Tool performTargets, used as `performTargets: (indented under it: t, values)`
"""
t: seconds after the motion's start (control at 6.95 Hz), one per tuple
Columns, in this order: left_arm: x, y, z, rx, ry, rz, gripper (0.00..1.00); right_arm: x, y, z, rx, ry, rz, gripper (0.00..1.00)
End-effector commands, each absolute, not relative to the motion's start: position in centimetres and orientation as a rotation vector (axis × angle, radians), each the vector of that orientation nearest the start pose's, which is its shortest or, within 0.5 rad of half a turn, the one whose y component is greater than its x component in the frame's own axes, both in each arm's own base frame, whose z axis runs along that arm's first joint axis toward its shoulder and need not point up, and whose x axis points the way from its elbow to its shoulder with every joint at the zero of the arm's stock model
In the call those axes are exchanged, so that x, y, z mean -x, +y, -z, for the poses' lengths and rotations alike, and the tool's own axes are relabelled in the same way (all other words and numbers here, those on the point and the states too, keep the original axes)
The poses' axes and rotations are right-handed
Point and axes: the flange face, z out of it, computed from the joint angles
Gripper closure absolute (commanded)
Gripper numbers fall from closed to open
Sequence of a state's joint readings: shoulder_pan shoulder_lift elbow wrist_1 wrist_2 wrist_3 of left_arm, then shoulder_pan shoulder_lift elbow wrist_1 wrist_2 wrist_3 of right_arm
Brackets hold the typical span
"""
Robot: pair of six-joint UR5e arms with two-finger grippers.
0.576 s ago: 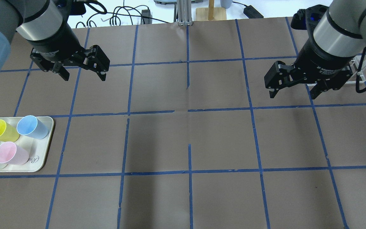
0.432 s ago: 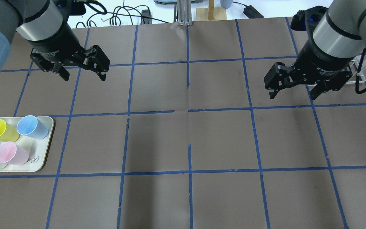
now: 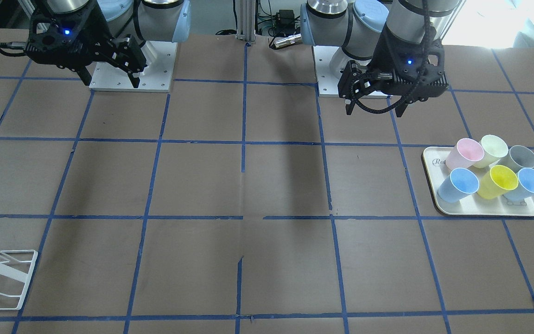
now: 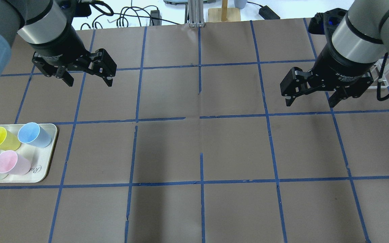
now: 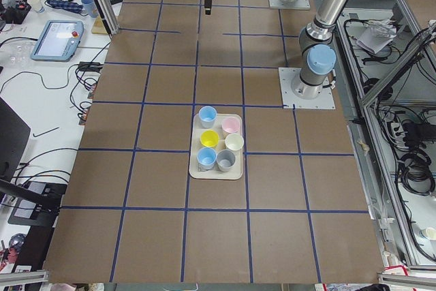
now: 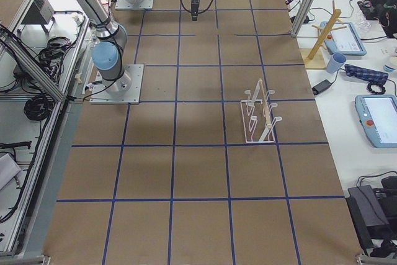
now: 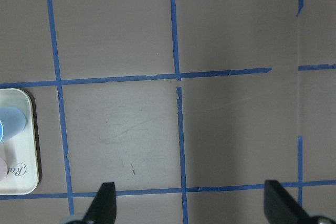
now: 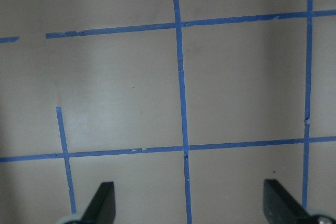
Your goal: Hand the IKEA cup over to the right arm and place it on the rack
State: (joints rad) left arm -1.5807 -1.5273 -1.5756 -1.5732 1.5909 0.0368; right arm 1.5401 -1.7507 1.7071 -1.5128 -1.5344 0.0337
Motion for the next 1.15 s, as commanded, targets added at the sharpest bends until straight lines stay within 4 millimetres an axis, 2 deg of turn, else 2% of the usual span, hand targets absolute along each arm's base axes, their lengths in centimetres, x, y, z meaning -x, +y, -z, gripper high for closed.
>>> performTargets:
  t: [0.0,0.14,0.29,0.43,0.72,1.01]
  values:
    - [8.6,-46.7,-49.9,0.016,3.116,0.020,0.00,-12.4,-41.8,-49.7,-0.100,3.103,-0.019,0.00]
    - [2.3,-46.0,-48.7,-0.055,3.124,-0.029,0.00,-12.4,-41.8,-49.7,-0.100,3.105,-0.022,0.00]
    - [-3.8,-45.4,-47.0,-0.004,3.138,-0.068,0.00,-12.4,-41.7,-49.8,-0.100,3.102,-0.017,0.00]
    - [-8.6,-44.9,-45.2,-0.005,3.170,-0.101,0.00,-12.5,-41.9,-50.2,-0.104,3.091,-0.003,0.00]
    - [-15.3,-44.5,-43.9,-0.008,3.166,-0.091,0.00,-13.3,-41.8,-49.5,-0.109,3.014,-0.035,0.00]
    - [-23.0,-42.9,-41.0,-0.003,3.171,-0.082,0.00,-13.3,-41.7,-49.5,-0.120,3.010,-0.036,0.00]
